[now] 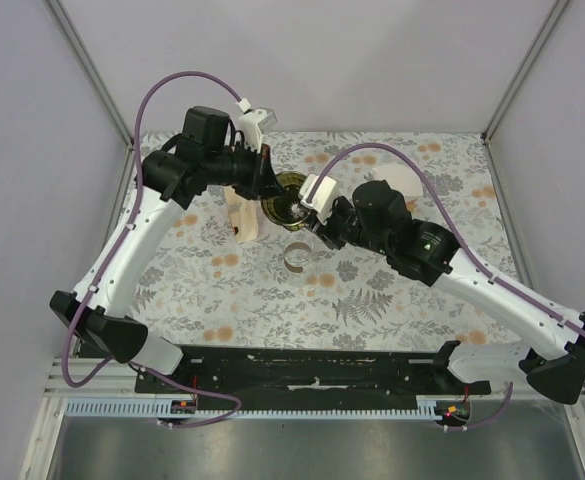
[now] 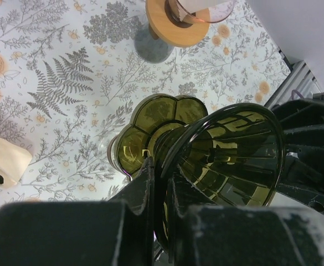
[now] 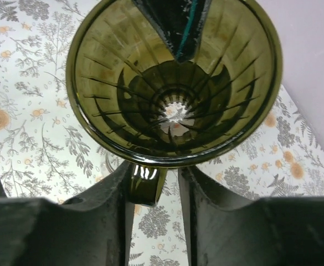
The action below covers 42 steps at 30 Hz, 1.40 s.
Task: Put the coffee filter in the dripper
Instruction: Pick up the coffee dripper from the center of the board, then place the coffee dripper on the coffee server.
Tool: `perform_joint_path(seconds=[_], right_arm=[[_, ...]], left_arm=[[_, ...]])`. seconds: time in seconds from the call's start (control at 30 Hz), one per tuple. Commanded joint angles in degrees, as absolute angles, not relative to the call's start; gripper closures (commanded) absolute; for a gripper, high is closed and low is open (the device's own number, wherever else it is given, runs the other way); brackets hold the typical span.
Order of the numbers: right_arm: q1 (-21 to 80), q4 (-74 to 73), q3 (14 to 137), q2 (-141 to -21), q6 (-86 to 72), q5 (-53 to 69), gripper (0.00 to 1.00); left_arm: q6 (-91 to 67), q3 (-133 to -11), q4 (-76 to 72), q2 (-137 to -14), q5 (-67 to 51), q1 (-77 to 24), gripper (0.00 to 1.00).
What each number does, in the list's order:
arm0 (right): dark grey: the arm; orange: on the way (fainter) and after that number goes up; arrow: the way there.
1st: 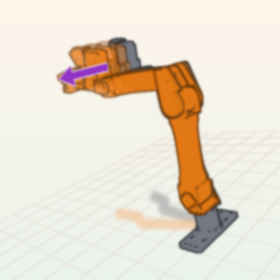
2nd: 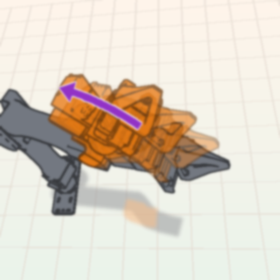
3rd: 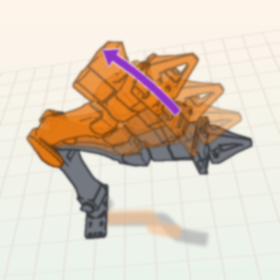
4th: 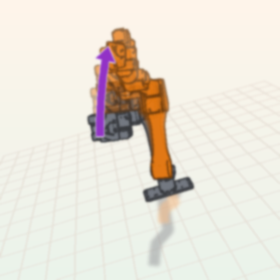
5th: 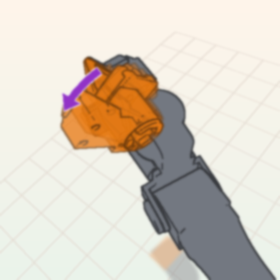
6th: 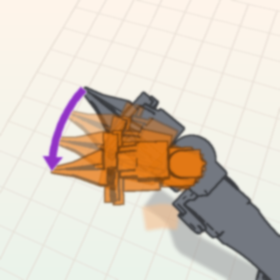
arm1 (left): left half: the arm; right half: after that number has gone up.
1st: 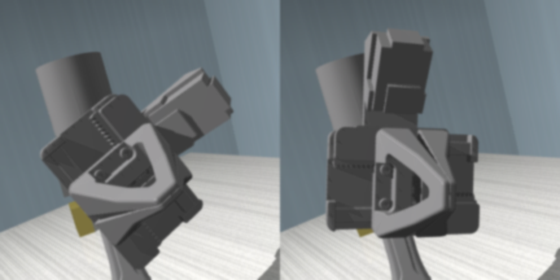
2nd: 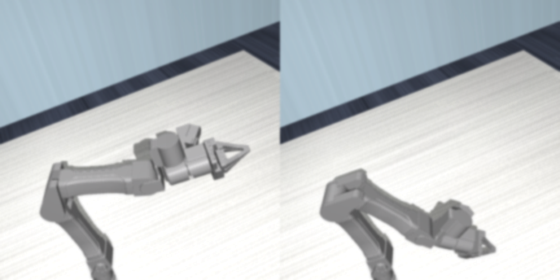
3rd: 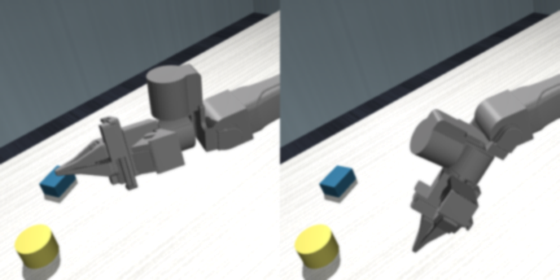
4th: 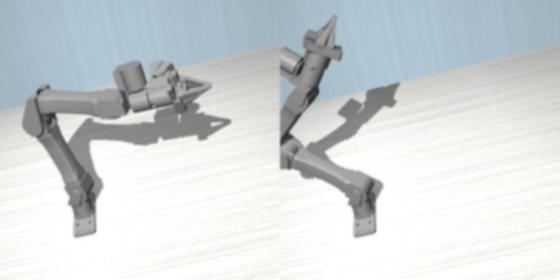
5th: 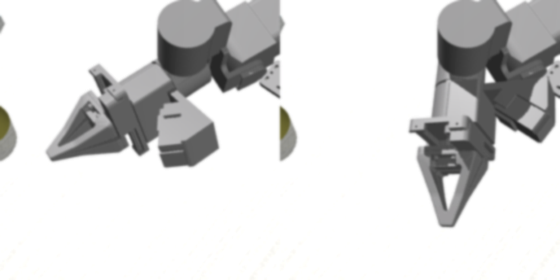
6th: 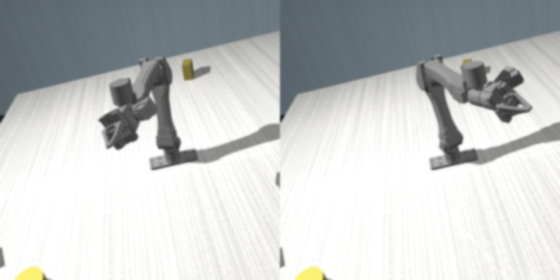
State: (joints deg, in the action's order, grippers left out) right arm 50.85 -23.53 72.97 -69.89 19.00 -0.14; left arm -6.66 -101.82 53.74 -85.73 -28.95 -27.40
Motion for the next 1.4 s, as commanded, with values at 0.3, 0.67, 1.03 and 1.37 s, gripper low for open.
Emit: perform_joint_path(seconds=[0.3, 0.67, 1.03, 1.37], right_arm=[[48.78, -24.61, 72.87, -70.84, 17.15, 2.71, 1.0], [43.51, -23.03, 67.77, -70.05, 12.22, 16.95, 1.0], [40.96, -13.11, 57.66, -69.26, 9.58, 19.77, 1.0], [39.99, -9.23, 55.37, -71.8, 10.11, 21.35, 1.0]], left_arm=[[-4.14, -100.02, 54.14, -81.65, -27.35, -27.69, 0.51], [-0.18, -103.45, 55.55, -79.55, -20.66, -22.6, 0.23], [1.67, -97.74, 53.35, -76.29, -23.55, -12.31, 0.22], [1.58, -96.06, 52.56, -76.11, -26.45, -9.76, 0.23]])
